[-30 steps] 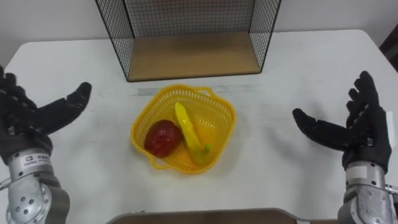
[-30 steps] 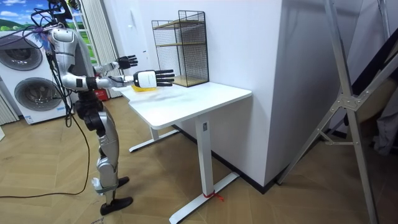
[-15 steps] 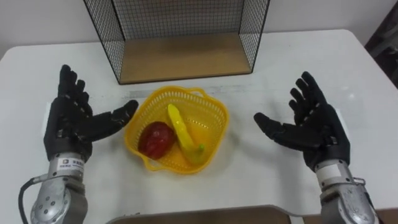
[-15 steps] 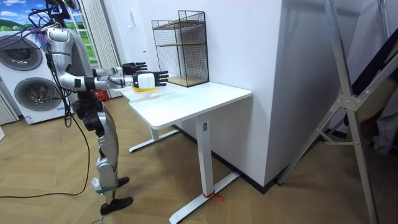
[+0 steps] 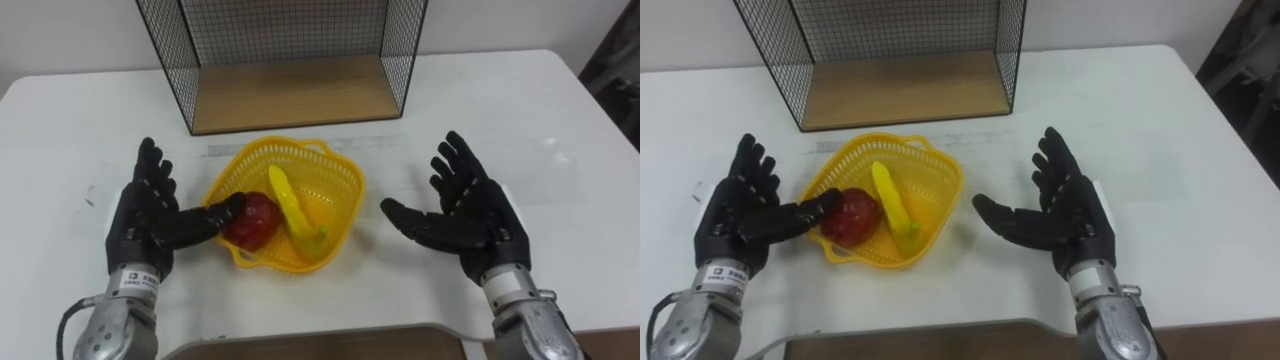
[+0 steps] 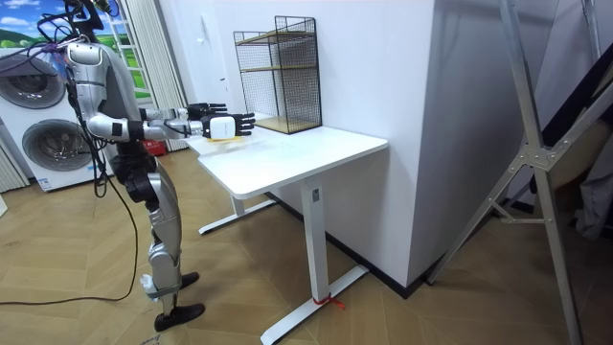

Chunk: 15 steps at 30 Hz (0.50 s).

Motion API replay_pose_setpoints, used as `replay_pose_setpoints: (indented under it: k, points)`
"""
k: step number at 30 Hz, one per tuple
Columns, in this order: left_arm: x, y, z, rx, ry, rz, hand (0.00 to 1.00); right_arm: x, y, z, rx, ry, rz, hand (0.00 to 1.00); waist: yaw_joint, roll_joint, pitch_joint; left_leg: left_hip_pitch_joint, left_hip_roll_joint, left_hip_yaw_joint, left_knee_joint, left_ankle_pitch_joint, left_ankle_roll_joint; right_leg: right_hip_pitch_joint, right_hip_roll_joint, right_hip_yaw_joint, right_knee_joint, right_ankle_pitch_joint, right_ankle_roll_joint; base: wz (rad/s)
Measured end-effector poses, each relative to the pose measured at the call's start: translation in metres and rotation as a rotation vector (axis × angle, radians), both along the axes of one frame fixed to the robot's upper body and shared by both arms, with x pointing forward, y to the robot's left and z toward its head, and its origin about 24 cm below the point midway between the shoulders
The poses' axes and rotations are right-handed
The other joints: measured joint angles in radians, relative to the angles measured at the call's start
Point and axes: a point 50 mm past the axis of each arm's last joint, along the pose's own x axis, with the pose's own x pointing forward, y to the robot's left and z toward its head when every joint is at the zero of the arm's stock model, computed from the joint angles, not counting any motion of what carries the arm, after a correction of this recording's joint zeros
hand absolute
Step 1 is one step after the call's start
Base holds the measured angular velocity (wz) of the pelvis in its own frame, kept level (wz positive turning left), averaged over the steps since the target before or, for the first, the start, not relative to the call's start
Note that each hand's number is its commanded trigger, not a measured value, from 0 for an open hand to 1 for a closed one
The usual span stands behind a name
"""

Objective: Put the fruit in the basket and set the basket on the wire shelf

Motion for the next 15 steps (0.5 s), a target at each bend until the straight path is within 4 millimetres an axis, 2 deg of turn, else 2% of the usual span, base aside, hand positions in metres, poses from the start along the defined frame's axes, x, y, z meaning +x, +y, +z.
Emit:
replay_pose_setpoints:
  k: [5,15]
  points:
    - [0.000,-0.005,-0.002,-0.006,0.004,-0.035,0.00,0.003,0.006,0.002,-0.016,-0.013,0.038,0.00,0.001,0.008,0.0011,0.003,0.000,0.000,-0.002,0.000,0.000,0.001,0.000,0.000,-0.002,0.000,0.000,0.00]
    - [0.000,-0.010,-0.004,-0.079,0.003,-0.056,0.00,0.002,0.015,-0.002,-0.010,0.002,0.082,0.00,0.001,0.010,0.0017,0.003,0.000,0.000,-0.003,0.000,0.000,0.000,-0.001,0.000,-0.003,0.000,0.000,0.00]
